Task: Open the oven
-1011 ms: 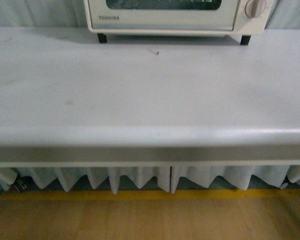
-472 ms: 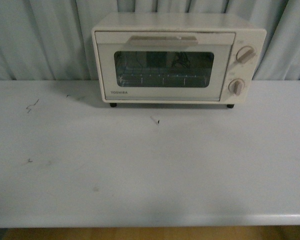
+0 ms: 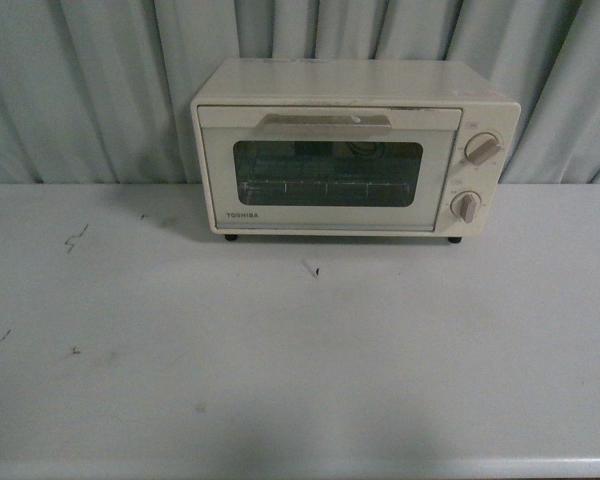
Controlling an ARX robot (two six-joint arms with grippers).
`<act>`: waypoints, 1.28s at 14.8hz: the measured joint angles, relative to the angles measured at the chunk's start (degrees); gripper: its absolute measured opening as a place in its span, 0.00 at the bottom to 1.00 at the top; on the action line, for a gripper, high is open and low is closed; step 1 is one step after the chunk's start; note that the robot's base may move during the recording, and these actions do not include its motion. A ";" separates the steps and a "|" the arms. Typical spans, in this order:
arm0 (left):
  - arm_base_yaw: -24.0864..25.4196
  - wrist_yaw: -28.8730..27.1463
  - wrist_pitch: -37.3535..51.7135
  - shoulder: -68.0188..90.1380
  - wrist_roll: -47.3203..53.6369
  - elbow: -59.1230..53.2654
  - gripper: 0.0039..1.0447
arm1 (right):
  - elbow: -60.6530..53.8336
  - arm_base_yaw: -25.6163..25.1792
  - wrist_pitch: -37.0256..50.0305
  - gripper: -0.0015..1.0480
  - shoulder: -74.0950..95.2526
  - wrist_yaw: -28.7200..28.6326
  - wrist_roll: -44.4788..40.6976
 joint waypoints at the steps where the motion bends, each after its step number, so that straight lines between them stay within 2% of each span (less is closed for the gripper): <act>1: 0.00 -0.02 0.04 0.00 0.00 0.00 0.94 | 0.00 0.00 0.04 0.94 0.00 0.00 0.00; 19: 0.00 -0.02 0.04 0.00 0.00 0.00 0.94 | 0.00 0.00 0.02 0.94 0.00 0.00 0.00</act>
